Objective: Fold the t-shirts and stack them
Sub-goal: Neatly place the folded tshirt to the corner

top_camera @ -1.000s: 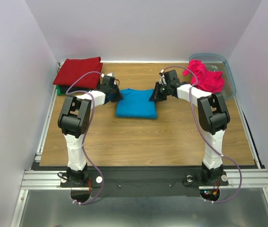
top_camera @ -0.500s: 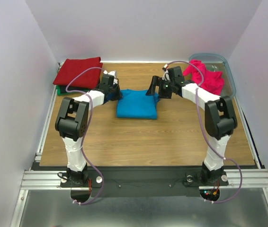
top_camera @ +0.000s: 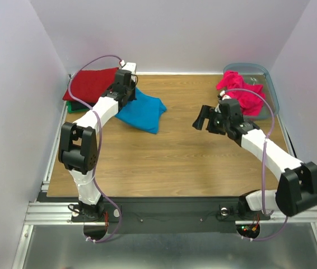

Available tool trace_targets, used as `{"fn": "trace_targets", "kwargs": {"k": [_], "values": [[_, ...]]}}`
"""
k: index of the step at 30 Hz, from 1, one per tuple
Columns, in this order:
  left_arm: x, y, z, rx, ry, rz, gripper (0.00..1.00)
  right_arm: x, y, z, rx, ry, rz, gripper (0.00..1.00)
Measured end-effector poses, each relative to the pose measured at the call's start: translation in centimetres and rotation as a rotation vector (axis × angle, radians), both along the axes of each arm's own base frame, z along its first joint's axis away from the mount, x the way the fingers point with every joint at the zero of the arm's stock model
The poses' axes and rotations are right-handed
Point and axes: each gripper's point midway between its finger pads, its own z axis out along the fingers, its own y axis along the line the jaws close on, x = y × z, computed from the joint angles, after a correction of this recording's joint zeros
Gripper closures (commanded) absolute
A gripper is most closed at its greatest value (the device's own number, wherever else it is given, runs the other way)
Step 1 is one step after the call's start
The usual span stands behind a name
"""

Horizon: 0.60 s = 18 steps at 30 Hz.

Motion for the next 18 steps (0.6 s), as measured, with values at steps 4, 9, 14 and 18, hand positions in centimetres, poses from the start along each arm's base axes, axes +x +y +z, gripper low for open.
{"fn": "trace_targets", "kwargs": {"k": [4,9,14,18], "values": [[0.8,1.8,1.9,0.131,-0.044,0.013,1.0,-1.9,-2.0,-0.7,-0.032,-0.006,-0.07,0.0],[2.2,3.7,5.5,0.259,-0.116,0.018,1.0,-2.7,-3.6,-0.1,-0.057,-0.056,-0.13,0.0],[4.3,5.8,11.3,0.307,-0.22,0.036,1.0,-2.4,-4.4,0.2,-0.081,-0.077,-0.171,0.0],[5.6,7.0,15.2,0.326,-0.29,0.052,1.0,-2.2,-4.8,0.0,-0.097,-0.078,-0.19,0.0]]}}
